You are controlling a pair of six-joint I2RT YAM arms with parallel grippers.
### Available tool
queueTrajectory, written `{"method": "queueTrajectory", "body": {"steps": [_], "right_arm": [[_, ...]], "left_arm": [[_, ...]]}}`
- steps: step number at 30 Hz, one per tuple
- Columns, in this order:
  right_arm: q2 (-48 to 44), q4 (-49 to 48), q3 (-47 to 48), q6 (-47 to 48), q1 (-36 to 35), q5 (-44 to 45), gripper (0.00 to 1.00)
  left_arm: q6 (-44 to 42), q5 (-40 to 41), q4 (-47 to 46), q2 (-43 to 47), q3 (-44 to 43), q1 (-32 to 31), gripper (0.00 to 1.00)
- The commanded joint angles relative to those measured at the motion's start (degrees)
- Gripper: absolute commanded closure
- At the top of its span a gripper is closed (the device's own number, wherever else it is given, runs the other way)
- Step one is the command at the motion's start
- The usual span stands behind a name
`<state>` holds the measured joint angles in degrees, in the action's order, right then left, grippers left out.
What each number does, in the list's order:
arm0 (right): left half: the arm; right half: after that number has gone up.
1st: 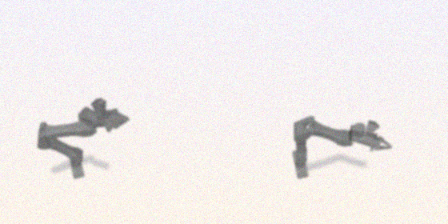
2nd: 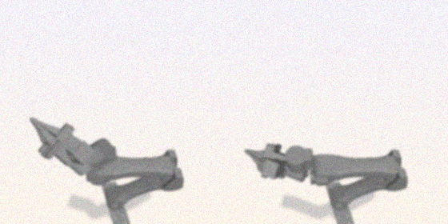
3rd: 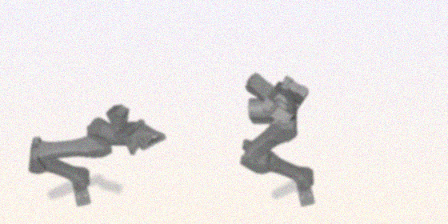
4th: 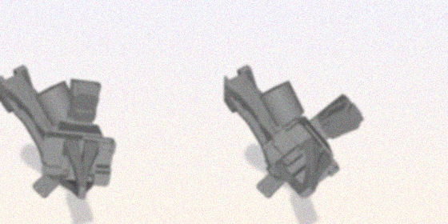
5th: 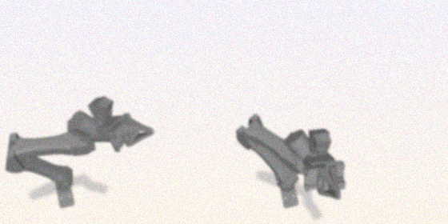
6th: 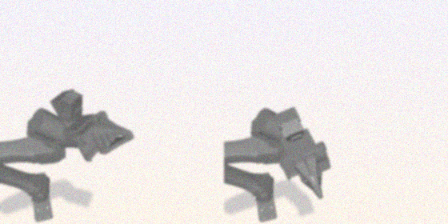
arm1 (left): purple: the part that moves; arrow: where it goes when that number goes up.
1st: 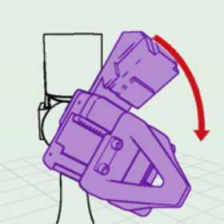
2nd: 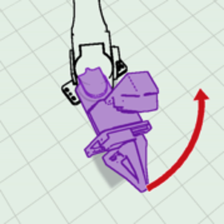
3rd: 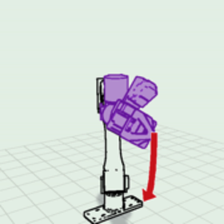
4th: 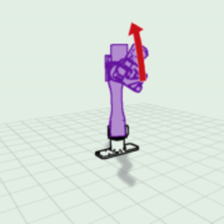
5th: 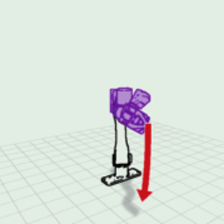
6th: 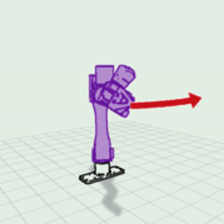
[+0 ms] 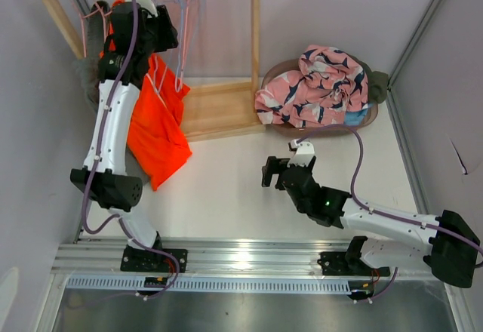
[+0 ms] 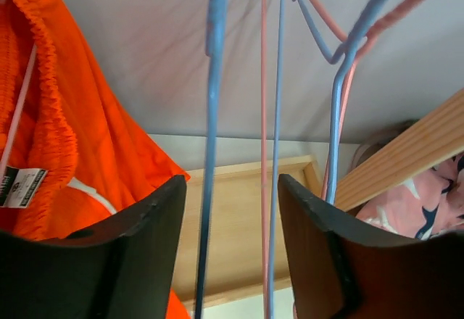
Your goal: Remove the shorts from the hanger
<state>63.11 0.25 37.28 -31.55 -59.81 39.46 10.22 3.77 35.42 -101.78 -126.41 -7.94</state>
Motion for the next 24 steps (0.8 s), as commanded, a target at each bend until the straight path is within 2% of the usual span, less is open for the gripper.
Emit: {"method": "queueTrajectory", "body": {"steps": [1,5,13,14,18,24], "right_arm": [[0.3,-0.4,2.4,-1.8,-1.1,3.2,0.01],[0.5,1.6,2.7,-1.7,-1.7,3.4,0.01],[0.2,2.4,2.5,-1.3,-2.6,3.9,0.01],[0.2,2.2,2.3,-1.2,-2.6,3.9,0.01],[1.0,-1.8,0.6,-0.8,-2.6,3.1,0.01],[5.0,-5.3,-0.5,0.0,-2.6,0.6,0.00]], "left_arm": [[0.2,-0.8,1.9,6.7,-1.6,0.3,0.36],[0.0,5.2,2.9,10.5,-1.8,0.4,0.25],[1.0,4.8,3.4,13.1,1.5,7.9,0.24],[1.9,4.5,3.2,13.8,2.0,11.3,0.24],[3.8,1.3,2.3,12.8,2.3,15.5,0.24],[2.2,2.7,2.3,7.1,-1.5,16.3,0.26]]}}
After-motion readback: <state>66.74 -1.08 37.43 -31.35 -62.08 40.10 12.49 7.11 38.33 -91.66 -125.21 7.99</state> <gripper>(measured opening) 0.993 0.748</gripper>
